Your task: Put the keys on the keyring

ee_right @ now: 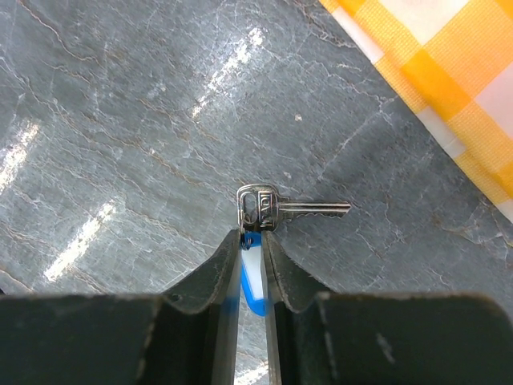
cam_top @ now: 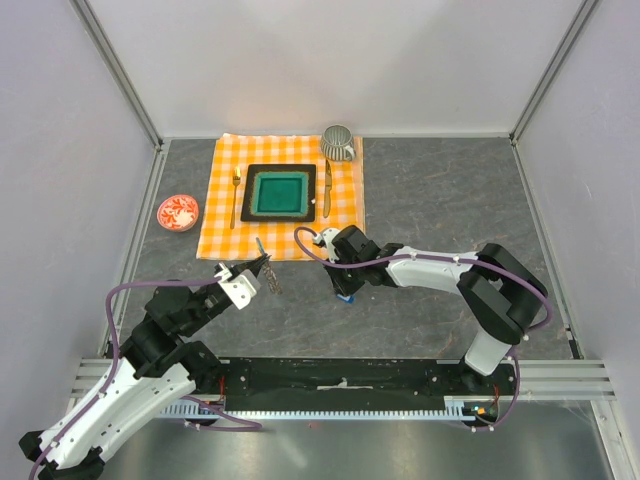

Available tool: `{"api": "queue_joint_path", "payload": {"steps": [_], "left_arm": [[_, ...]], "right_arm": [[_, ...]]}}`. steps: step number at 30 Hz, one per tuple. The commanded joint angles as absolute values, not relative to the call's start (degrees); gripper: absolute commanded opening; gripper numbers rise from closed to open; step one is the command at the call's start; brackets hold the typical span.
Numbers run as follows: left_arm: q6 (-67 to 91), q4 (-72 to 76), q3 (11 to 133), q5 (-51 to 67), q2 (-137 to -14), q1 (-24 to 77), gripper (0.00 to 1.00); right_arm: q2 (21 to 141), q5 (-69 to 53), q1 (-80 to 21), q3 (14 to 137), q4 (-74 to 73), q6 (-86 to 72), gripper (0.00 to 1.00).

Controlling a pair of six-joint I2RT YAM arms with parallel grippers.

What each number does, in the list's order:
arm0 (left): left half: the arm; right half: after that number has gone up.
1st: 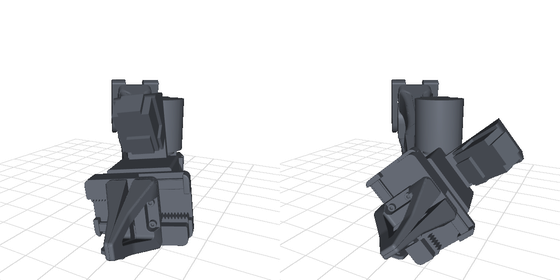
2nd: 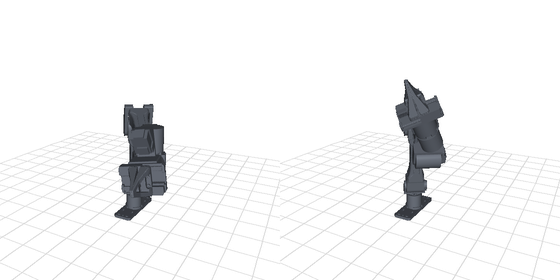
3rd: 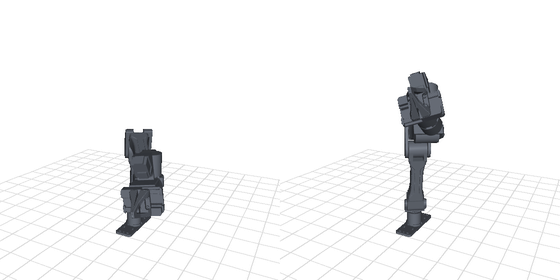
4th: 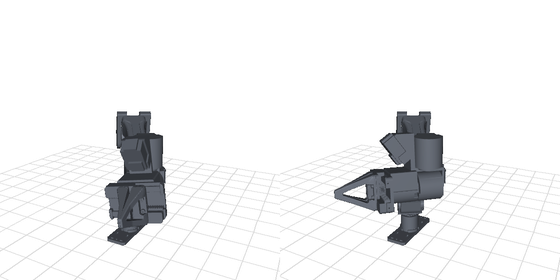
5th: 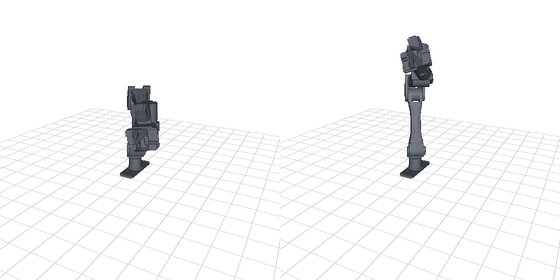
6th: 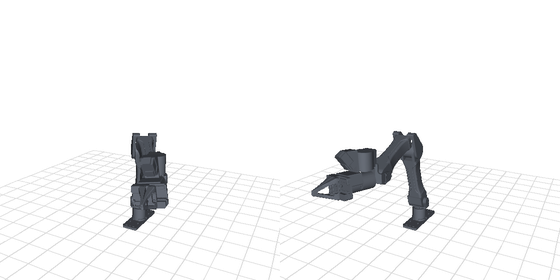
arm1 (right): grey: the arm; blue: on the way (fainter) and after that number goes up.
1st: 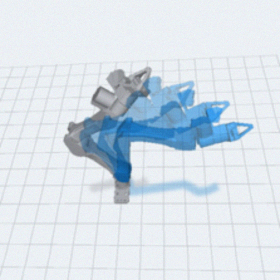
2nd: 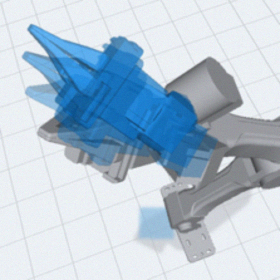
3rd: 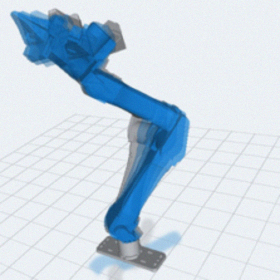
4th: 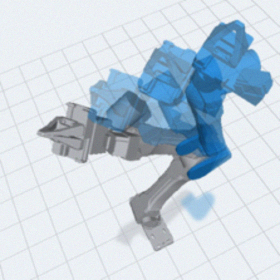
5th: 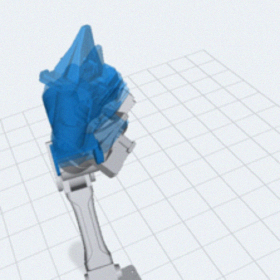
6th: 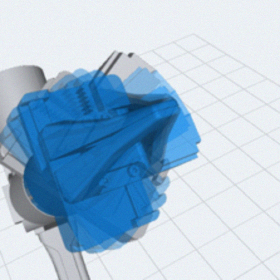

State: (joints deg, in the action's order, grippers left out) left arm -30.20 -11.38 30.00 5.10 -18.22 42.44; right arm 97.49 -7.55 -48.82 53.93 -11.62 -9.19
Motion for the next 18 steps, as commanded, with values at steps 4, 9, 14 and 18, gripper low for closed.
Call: {"api": "queue_joint_path", "payload": {"steps": [4,9,14,18], "left_arm": [[-28.6,-6.5,30.4,6.2,-18.0,41.8,0.02],[-28.5,-6.5,30.4,6.5,-18.1,41.8,0.02],[-28.5,-6.5,30.4,6.7,-18.1,41.7,0.02],[-28.4,-6.5,30.4,6.9,-18.1,41.7,0.02]], "right_arm": [[98.4,-7.3,-49.1,56.2,-9.9,-9.1,0.22],[98.3,-7.0,-49.1,56.4,-10.2,-9.0,0.21],[98.8,-6.8,-49.1,56.4,-10.8,-8.9,0.18],[98.8,-6.1,-49.1,56.3,-11.7,-8.6,0.11]]}}
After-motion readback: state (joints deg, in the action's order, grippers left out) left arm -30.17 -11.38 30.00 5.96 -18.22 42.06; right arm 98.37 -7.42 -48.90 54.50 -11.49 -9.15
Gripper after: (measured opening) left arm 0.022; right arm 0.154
